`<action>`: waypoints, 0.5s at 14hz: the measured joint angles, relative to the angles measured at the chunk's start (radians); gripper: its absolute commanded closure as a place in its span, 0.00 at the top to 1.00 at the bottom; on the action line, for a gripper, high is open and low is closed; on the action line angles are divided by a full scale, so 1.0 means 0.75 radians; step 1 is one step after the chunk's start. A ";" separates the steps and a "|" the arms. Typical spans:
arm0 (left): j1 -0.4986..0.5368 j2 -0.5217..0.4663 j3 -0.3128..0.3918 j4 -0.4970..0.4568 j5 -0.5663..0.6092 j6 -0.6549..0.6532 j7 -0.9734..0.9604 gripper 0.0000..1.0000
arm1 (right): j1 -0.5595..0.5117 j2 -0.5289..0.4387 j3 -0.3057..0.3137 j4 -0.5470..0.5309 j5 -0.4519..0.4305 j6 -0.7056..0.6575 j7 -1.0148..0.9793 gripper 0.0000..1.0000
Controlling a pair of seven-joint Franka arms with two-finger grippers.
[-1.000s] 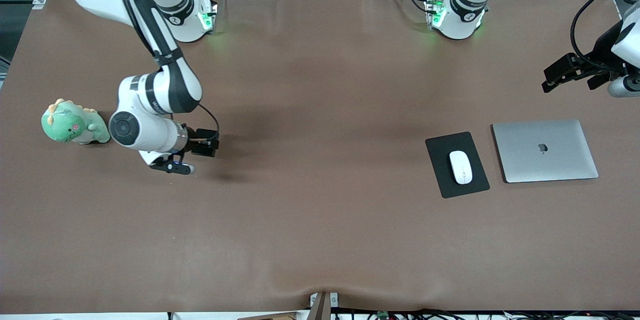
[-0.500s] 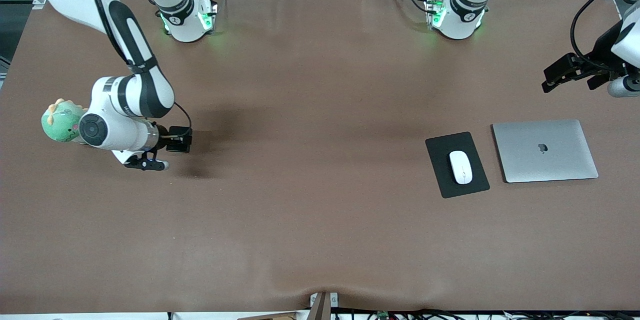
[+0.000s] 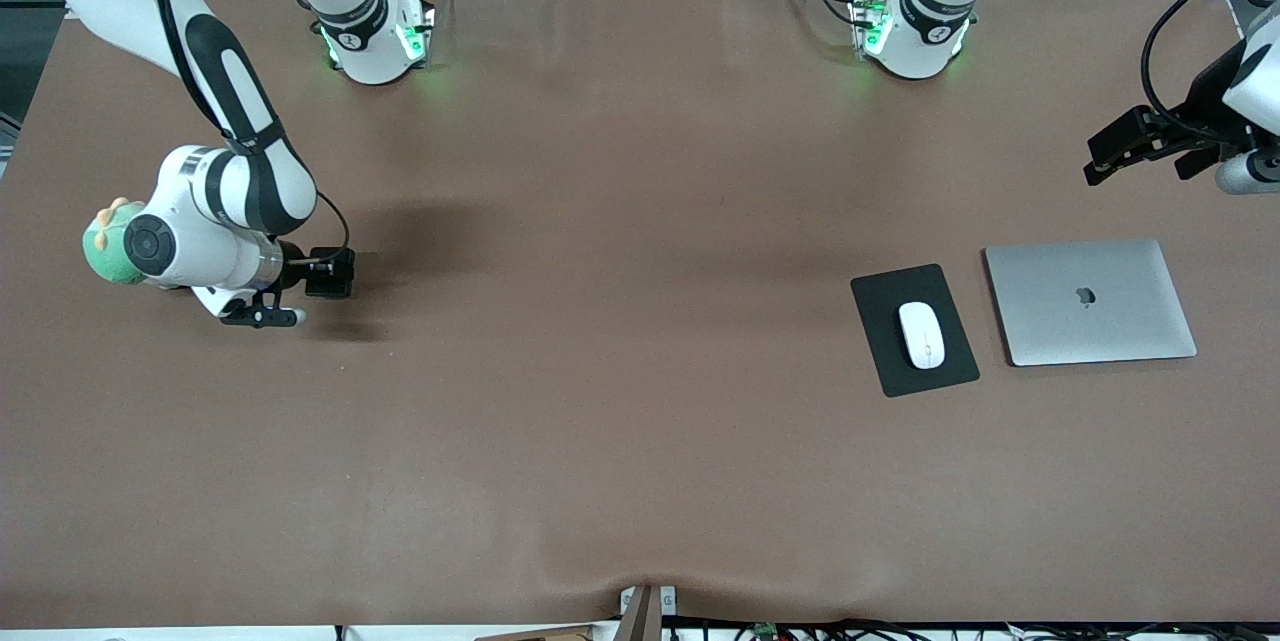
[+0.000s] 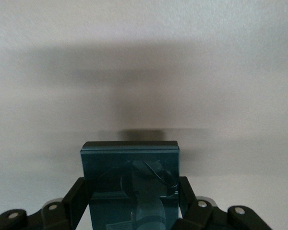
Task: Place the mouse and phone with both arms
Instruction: 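Lower the phone beside the plush toy and open the right gripper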
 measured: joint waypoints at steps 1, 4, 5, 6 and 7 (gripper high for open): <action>0.000 0.000 0.000 0.000 0.000 0.000 0.000 1.00 | -0.023 0.000 0.000 -0.009 0.000 0.009 -0.039 0.00; 0.000 -0.001 0.000 0.001 0.000 0.000 0.000 1.00 | -0.104 0.003 -0.001 -0.035 -0.001 0.061 -0.138 0.00; 0.000 -0.001 0.000 0.001 0.000 0.000 0.000 1.00 | -0.112 0.005 -0.001 -0.043 -0.001 0.073 -0.146 0.00; 0.000 -0.001 0.000 0.001 0.000 0.000 0.000 1.00 | -0.113 0.010 0.000 -0.047 -0.001 0.080 -0.147 0.00; 0.000 -0.001 0.000 0.001 0.000 0.000 0.000 1.00 | -0.113 0.017 0.004 -0.050 -0.001 0.089 -0.147 0.17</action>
